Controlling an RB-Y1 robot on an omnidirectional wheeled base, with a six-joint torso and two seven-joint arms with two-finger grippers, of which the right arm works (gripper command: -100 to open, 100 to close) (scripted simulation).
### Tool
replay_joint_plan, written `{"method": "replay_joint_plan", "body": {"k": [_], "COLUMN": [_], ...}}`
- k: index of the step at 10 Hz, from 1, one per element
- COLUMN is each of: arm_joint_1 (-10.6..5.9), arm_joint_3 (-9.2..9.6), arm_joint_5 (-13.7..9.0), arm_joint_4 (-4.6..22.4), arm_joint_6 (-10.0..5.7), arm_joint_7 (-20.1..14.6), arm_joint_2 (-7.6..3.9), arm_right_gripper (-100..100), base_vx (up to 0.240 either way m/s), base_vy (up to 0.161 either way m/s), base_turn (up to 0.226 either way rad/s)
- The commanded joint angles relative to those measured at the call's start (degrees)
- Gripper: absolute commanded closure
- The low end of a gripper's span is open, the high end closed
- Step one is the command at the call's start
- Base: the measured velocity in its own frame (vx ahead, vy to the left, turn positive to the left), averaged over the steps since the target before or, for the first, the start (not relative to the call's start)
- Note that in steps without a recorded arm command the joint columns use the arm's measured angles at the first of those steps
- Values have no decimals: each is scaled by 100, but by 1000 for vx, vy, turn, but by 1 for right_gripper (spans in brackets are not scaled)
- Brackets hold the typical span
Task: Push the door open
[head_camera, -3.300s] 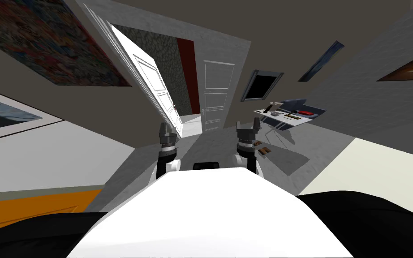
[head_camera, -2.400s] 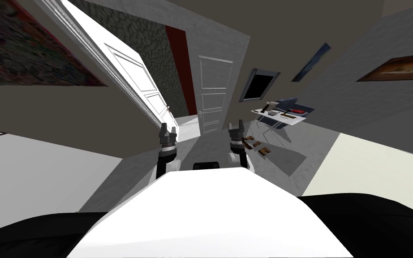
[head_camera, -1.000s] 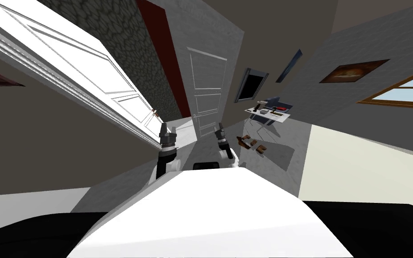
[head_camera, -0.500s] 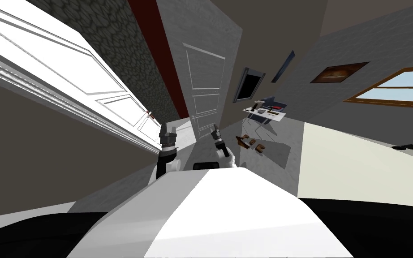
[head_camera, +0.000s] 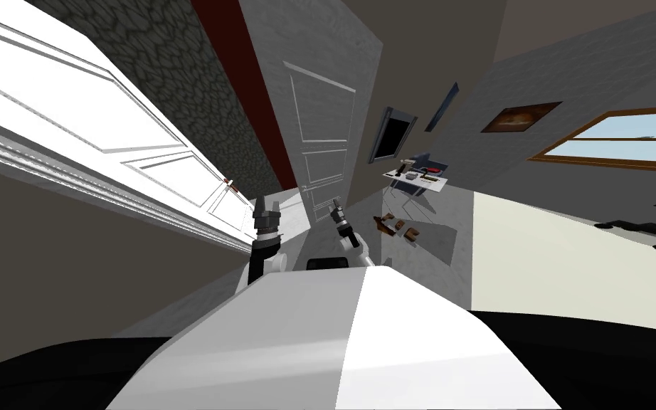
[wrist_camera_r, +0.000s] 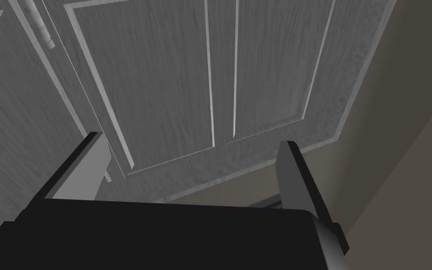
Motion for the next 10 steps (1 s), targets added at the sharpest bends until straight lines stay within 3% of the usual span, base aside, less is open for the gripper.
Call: {"method": "replay_joint_plan", "body": {"k": [1, 10], "arm_joint_1": [-120, -759], "arm_joint_3": [94, 640], "arm_joint_5": [-9, -6], "arm_joint_4": [200, 1202], "arm_joint_6": [11, 175], "arm_joint_7": [-38, -142], "arm_joint_2": [-36, -46], "arm_right_gripper": [-100, -100], "base_vx": [88, 90], "base_vy": [42, 47], "base_turn": [-106, -80]}}
